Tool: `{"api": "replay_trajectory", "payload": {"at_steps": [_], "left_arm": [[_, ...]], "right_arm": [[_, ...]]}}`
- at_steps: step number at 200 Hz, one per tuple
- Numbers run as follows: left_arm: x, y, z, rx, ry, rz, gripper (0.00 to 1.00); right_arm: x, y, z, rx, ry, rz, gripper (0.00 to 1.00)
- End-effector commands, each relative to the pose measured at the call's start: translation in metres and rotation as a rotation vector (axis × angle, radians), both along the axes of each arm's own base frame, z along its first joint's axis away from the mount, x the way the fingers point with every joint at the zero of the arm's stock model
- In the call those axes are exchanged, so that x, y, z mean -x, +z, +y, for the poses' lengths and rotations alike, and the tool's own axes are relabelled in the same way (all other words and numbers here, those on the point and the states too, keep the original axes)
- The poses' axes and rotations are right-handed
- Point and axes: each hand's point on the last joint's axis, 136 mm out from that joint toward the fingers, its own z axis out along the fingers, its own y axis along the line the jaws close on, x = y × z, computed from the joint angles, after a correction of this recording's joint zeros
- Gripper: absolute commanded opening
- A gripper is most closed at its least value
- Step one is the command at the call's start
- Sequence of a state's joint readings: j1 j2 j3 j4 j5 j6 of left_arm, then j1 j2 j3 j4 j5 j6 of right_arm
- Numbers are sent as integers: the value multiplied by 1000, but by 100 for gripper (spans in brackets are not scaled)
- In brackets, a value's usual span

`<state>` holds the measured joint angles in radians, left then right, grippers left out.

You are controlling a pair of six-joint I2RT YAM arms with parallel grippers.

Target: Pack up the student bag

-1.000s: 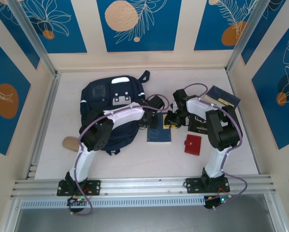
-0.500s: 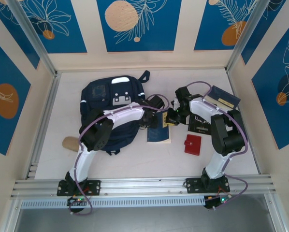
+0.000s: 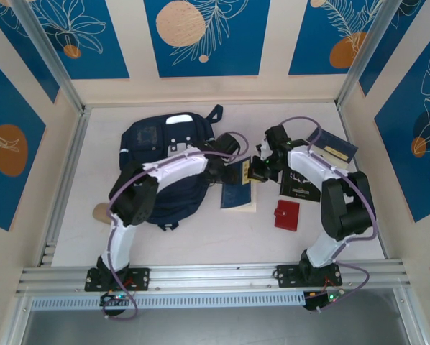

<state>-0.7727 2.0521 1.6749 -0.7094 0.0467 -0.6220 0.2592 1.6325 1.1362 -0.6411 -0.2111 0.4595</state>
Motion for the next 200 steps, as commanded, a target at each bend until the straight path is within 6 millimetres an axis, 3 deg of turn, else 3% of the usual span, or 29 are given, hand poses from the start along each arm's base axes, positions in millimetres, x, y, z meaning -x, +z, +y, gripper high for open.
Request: {"api": "replay_trajectory", "payload": {"at_steps": [1,45,100,153,200], "left_arm": [[-12,71,12,169,-2,-78,69],[-20,116,66,355,76,-119,88],[-10,152,99,636,104,-141,99],[-3,167,93,809,73,-91,100],[-2,185,88,901,13,-92,96]], "right_arm": [[-6,40,3,-117,28,-110,3],[-5,95,15,-268,88,-224,2],[3,163,55,-600,237,-275,1],[7,197,87,-734,349,-280,1],[7,204,96,-798,380,-243,1]]}}
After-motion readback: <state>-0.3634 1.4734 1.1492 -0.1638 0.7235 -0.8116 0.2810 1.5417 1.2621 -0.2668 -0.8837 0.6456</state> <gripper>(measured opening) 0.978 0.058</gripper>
